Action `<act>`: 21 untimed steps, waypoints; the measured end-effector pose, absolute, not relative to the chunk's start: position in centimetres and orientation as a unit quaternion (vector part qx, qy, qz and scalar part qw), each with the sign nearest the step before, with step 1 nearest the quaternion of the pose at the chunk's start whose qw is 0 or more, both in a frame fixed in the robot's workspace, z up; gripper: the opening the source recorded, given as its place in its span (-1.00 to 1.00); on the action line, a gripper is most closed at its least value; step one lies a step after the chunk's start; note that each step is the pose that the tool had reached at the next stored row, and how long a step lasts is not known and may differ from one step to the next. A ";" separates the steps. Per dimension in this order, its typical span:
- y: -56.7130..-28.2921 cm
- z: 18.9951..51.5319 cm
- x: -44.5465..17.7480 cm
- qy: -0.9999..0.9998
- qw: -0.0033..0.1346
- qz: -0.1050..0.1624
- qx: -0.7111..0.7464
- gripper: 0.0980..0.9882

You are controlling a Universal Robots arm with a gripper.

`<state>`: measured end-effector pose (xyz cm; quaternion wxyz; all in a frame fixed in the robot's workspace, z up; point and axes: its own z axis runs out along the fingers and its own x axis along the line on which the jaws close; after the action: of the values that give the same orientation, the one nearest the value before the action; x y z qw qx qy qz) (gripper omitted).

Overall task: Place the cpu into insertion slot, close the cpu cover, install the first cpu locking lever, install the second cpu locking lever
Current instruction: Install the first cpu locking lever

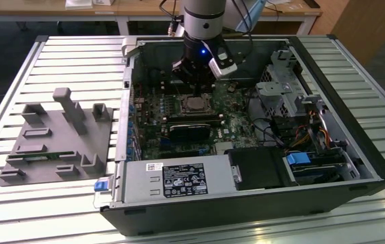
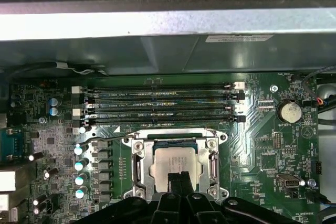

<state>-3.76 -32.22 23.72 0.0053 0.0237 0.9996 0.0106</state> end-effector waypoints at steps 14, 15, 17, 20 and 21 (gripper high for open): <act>-32.2 25.7 -3.8 1.000 0.005 0.011 0.024 -0.98; -32.2 25.7 -3.8 1.000 0.005 0.011 0.024 -0.98; -32.2 25.7 -3.8 1.000 0.005 0.011 0.024 -0.98; -32.2 25.7 -4.2 1.000 0.006 0.011 0.024 -0.98; -32.2 25.7 -4.4 1.000 0.006 0.011 0.024 -0.98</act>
<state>-4.43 -32.23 25.68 0.0063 0.0237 0.9996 0.0108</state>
